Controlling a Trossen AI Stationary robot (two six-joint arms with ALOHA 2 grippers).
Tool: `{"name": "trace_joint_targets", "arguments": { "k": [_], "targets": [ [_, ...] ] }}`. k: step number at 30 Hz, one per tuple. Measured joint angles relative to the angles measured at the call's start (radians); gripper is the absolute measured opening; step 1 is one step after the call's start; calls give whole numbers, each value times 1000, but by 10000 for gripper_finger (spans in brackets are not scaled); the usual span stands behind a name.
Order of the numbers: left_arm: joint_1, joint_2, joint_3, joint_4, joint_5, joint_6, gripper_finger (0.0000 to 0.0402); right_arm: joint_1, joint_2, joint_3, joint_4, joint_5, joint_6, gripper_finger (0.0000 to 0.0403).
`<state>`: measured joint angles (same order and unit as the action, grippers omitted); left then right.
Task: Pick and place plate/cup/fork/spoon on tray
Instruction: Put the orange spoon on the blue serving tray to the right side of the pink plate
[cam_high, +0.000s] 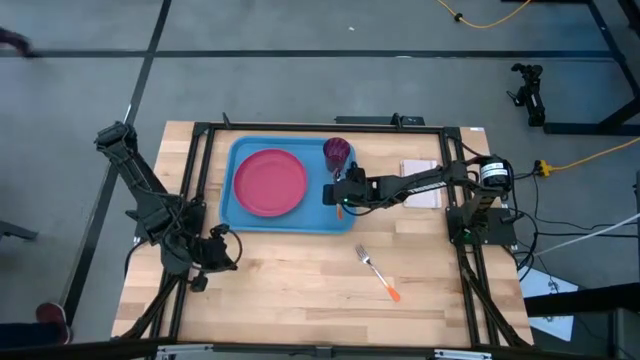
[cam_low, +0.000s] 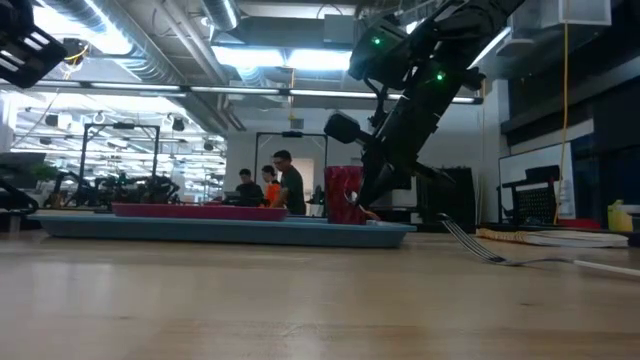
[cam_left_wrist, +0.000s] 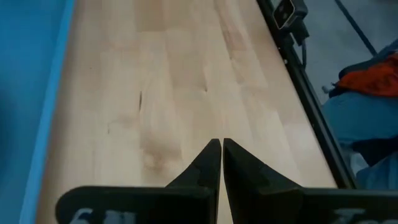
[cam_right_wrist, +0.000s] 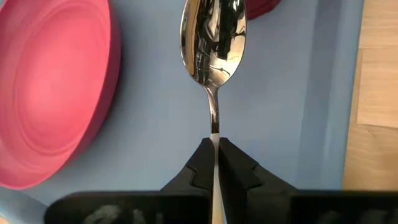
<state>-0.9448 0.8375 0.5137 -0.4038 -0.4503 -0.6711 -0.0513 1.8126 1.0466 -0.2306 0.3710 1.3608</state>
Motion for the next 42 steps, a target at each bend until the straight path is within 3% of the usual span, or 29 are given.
{"name": "trace_joint_targets", "arguments": {
  "k": [14, 42],
  "targets": [
    [-8, 0, 0, 2, 0, 24, 11, 4, 101, 1, 60, -51, 48, 11],
    [-8, 0, 0, -6, 26, 28, 11, 2, 108, 1, 92, -51, 46, 25]
  ]
}}
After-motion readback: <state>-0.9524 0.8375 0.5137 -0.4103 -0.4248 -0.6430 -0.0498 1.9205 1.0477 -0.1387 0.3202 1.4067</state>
